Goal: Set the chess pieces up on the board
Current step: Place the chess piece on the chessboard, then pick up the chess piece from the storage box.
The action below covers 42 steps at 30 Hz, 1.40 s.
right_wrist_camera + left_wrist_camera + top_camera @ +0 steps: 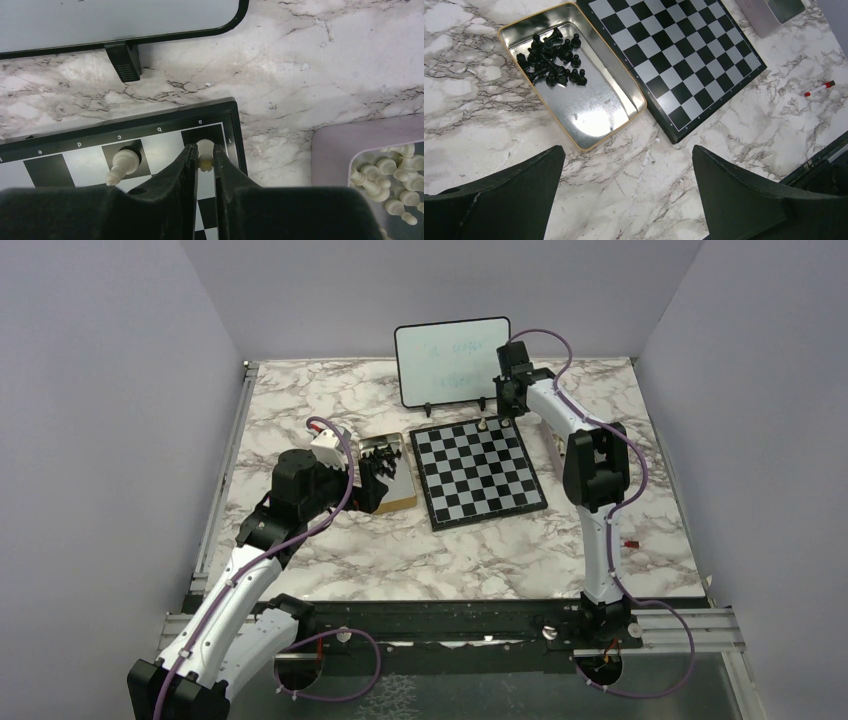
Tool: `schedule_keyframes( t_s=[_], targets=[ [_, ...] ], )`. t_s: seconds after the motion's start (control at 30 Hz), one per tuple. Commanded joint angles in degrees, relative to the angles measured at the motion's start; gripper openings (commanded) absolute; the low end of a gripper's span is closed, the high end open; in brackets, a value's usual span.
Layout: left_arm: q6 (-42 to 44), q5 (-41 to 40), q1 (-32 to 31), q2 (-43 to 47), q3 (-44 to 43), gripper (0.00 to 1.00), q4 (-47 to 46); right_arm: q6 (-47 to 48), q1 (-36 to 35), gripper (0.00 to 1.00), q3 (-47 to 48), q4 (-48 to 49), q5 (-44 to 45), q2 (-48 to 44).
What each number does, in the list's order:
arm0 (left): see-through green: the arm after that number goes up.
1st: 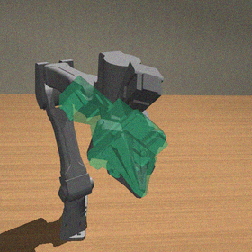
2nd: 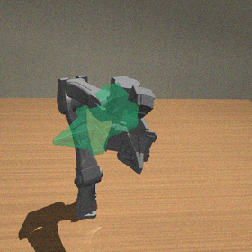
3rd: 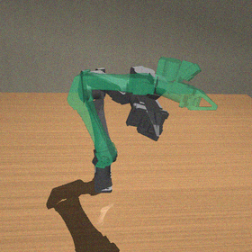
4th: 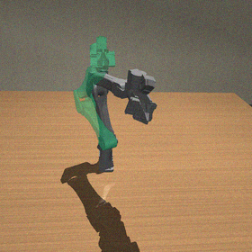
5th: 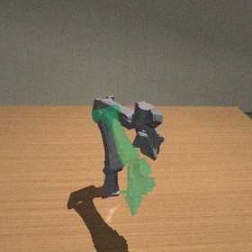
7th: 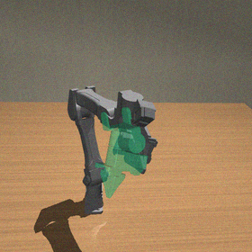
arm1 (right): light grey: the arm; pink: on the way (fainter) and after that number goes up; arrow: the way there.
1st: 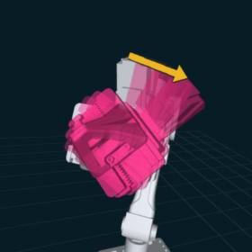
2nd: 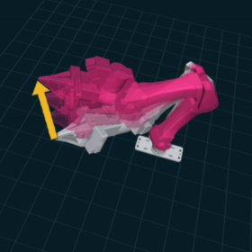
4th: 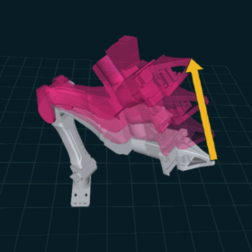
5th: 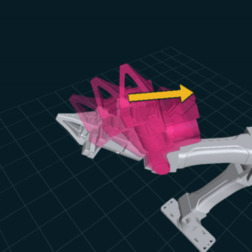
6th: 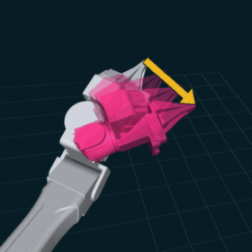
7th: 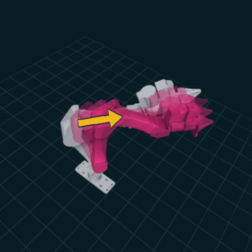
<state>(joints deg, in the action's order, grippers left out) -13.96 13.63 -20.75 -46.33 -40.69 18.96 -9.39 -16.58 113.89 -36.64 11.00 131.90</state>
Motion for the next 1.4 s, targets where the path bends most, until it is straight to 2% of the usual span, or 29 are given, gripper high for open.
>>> schedule_keyframes(
  t_s=[0.0, 0.2, 0.53, 0.8, 1.0, 1.2, 1.37],
  targets=[
    [0.3, -1.0, -0.3, 0.7, 0.5, 0.99, -0.9, 0.2, -0.2, 0.23, 1.2, -1.7, 0.3, 1.8],
    [0.3, -1.0, -0.3, 0.8, 0.5, 0.99, -0.9, -0.4, -0.2, 0.35, 2.8, -2.4, -2.4, 1.3],
    [0.2, -1.0, -0.3, 1.4, 0.5, 0.99, -1.0, 0.3, -0.2, 0.43, 3.4, -4.5, -3.3, -3.2],
    [-0.3, -0.3, -0.3, 0.8, 0.6, 0.99, -0.9, 2.0, 0.1, 0.41, -7.9, -0.5, 2.6, -14.3],
    [-1.3, 0.4, -0.3, -1.1, 0.2, 0.99, -1.0, 2.1, 2.9, 0.38, -16.5, 2.0, 4.9, -20.7],
    [-2.1, 2.5, -0.3, -4.7, -0.4, 0.99, -0.5, 2.6, 6.8, 0.37, -23.1, 4.0, 8.5, -24.2],
    [-2.7, 2.9, -0.5, -9.5, -2.5, 0.99, 0.3, -1.1, 9.9, 0.35, -27.9, 5.6, 10.7, -25.5]
  ],
)
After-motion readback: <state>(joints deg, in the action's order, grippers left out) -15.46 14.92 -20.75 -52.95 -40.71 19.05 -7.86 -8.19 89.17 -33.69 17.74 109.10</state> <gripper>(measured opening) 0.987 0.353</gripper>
